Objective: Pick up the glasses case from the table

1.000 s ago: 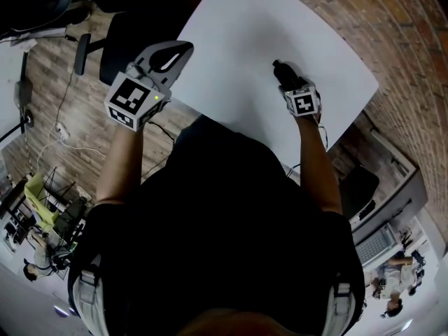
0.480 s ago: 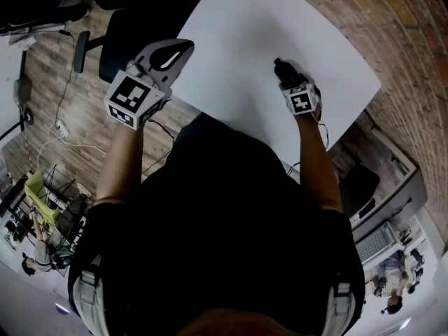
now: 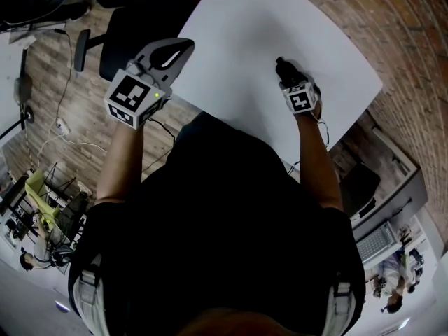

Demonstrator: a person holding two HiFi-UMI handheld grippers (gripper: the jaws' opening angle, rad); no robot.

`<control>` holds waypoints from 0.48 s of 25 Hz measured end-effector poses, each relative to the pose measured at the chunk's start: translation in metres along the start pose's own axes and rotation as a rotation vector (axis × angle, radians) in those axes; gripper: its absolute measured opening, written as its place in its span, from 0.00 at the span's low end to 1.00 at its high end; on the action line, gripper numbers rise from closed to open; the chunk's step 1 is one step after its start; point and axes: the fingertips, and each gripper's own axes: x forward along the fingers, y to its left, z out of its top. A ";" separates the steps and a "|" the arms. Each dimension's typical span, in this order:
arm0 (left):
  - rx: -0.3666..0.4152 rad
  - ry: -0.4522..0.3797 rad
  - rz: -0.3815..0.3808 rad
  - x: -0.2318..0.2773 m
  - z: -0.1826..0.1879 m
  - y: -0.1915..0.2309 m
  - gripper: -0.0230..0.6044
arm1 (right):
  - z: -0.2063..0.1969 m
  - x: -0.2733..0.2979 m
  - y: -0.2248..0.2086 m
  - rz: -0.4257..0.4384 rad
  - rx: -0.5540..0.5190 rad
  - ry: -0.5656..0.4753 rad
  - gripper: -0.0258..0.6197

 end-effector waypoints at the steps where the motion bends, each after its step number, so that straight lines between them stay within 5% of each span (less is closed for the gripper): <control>1: -0.001 0.001 -0.001 0.000 0.000 0.000 0.05 | 0.000 0.001 0.000 0.001 -0.001 0.003 0.59; 12: -0.006 0.011 -0.016 0.006 -0.002 -0.001 0.05 | 0.002 0.003 -0.001 0.005 -0.009 0.006 0.60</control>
